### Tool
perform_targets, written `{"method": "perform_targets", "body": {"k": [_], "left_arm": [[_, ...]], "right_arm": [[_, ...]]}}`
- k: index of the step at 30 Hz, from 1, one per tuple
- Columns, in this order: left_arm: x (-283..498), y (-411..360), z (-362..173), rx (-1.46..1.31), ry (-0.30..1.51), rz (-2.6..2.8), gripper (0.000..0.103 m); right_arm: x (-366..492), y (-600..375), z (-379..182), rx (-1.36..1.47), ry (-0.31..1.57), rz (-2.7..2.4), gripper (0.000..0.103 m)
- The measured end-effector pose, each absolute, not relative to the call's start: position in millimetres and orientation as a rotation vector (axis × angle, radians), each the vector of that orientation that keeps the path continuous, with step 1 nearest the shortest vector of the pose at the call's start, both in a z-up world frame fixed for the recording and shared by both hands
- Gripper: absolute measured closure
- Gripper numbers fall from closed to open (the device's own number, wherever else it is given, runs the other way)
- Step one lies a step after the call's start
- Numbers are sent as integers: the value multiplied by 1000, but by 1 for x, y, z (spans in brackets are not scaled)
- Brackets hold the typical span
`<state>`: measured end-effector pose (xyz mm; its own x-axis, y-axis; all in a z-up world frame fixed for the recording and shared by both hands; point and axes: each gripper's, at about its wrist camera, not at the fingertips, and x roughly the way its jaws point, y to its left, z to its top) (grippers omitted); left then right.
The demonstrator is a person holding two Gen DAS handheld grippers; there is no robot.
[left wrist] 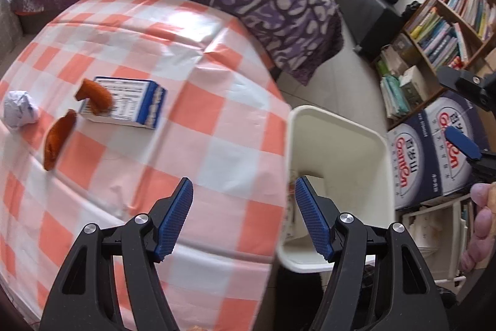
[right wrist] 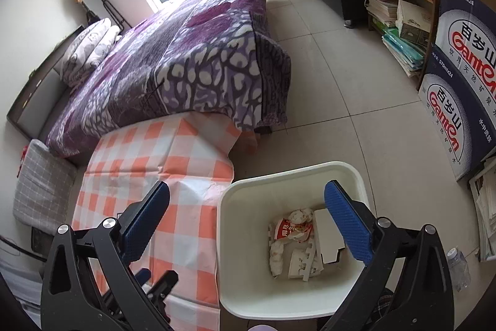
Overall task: Collect trash
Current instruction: 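Lower the crumpled white paper into the bin and open the left tool, then grasp orange peel with left tool while right tool grasps crumpled grey paper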
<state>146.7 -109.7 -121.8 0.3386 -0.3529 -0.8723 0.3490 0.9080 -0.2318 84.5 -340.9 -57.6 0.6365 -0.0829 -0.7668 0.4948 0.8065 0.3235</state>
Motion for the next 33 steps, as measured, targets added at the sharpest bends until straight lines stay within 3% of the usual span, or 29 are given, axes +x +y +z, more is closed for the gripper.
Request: {"method": "perform_targets", "body": {"k": [10, 18, 21, 23, 24, 29, 33], "left_arm": [[213, -9, -148, 54, 1172, -144, 36], [238, 21, -177, 30, 1207, -83, 37], [243, 25, -183, 18, 1208, -83, 51], [244, 29, -185, 18, 1195, -78, 73], [244, 31, -184, 14, 1192, -80, 78], [233, 59, -170, -42, 1179, -61, 82], [213, 106, -126, -153, 1096, -29, 82]], "right_arm": [[125, -281, -75, 466, 933, -237, 7], [152, -244, -87, 442, 996, -171, 7], [159, -235, -89, 438, 1003, -157, 7], [163, -230, -91, 438, 1012, -149, 7], [165, -227, -92, 440, 1016, -144, 7], [173, -211, -99, 426, 1028, -119, 7], [178, -184, -104, 320, 1008, -65, 7]]}}
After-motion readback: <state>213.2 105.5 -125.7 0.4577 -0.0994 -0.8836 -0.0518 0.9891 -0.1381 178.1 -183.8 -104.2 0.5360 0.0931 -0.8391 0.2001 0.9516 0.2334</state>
